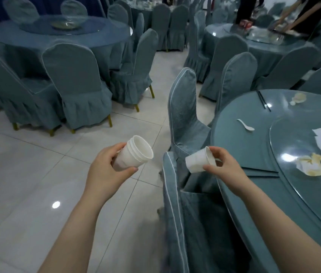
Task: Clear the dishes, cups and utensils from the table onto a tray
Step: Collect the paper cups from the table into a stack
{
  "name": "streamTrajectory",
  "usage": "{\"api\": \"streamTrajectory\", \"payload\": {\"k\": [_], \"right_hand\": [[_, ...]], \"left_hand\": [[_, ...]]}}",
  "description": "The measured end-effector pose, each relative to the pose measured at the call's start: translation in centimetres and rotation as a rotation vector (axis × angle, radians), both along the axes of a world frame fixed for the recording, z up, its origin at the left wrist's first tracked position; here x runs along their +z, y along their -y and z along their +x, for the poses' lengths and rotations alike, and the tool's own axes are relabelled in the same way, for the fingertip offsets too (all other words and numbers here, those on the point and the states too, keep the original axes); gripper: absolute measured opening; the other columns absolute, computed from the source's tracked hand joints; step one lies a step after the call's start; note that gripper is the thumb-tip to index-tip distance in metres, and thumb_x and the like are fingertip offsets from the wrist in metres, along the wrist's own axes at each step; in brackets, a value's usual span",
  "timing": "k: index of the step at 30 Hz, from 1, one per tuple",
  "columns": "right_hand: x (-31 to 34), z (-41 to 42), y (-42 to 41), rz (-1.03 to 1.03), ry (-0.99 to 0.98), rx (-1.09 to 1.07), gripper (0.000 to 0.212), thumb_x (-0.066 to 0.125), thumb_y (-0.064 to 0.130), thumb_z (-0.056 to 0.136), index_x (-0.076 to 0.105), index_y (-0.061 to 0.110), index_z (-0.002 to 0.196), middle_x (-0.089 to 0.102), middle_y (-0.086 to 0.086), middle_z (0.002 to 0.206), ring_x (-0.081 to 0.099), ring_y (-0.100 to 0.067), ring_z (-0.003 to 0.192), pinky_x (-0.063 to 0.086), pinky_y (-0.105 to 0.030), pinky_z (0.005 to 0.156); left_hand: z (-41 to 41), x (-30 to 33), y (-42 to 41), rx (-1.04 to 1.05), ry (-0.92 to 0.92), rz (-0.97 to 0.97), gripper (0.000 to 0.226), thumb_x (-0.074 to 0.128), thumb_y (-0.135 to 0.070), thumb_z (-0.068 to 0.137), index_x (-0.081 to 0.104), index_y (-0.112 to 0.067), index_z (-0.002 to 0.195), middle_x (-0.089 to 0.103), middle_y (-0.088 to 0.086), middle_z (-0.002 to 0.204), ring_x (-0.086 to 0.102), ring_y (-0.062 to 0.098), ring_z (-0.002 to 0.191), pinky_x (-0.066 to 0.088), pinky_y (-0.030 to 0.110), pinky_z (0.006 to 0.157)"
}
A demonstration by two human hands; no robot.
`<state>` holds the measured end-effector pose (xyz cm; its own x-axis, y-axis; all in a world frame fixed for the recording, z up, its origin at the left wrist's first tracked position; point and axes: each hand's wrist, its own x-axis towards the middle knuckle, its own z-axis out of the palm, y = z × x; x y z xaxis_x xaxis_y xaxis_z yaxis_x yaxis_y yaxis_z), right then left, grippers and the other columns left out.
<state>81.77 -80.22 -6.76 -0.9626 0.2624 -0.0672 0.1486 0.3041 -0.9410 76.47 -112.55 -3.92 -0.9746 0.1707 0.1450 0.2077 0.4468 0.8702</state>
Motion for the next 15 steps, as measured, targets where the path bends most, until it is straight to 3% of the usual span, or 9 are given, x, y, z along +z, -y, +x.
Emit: {"api": "streamTrajectory", "payload": {"k": [4,8,12,15], "right_hand": [[3.4,-3.1,9.3,-0.153,-0.084,0.080,0.057,0.076,0.030,0.062,0.057,0.041,0.115,0.065,0.009,0.114,0.064,-0.013,0.104,0.053,-0.025,0.077],[4.8,-5.6,16.8,-0.195,-0.074,0.171,0.065,0.076,0.019,0.075,0.051,0.042,0.130,0.064,0.011,0.115,0.064,-0.007,0.102,0.055,-0.024,0.082],[5.4,-8.2,21.6,-0.154,-0.026,0.251,0.062,0.076,0.007,0.075,0.054,0.033,0.127,0.062,0.005,0.117,0.066,-0.011,0.100,0.055,-0.030,0.087],[5.4,-11.1,23.7,-0.098,0.025,0.327,0.066,0.076,0.006,0.074,0.051,0.029,0.130,0.059,0.003,0.120,0.064,-0.012,0.102,0.056,-0.027,0.084]], "left_hand": [[-2.6,0.0,5.7,-0.060,-0.058,-0.085,0.064,0.084,-0.023,0.062,0.052,-0.059,0.105,0.055,-0.034,0.104,0.051,-0.015,0.098,0.036,0.010,0.075],[-5.1,0.3,9.9,-0.104,-0.079,-0.170,0.066,0.082,-0.024,0.063,0.056,-0.045,0.120,0.057,-0.026,0.109,0.052,-0.004,0.098,0.037,0.014,0.079],[-7.4,0.3,12.5,-0.139,-0.094,-0.255,0.067,0.082,-0.026,0.063,0.055,-0.044,0.122,0.054,-0.024,0.107,0.050,0.000,0.097,0.037,0.015,0.077],[-9.7,0.1,13.4,-0.165,-0.075,-0.268,0.069,0.083,-0.028,0.064,0.054,-0.044,0.124,0.054,-0.022,0.109,0.051,0.001,0.096,0.038,0.017,0.079]]}}
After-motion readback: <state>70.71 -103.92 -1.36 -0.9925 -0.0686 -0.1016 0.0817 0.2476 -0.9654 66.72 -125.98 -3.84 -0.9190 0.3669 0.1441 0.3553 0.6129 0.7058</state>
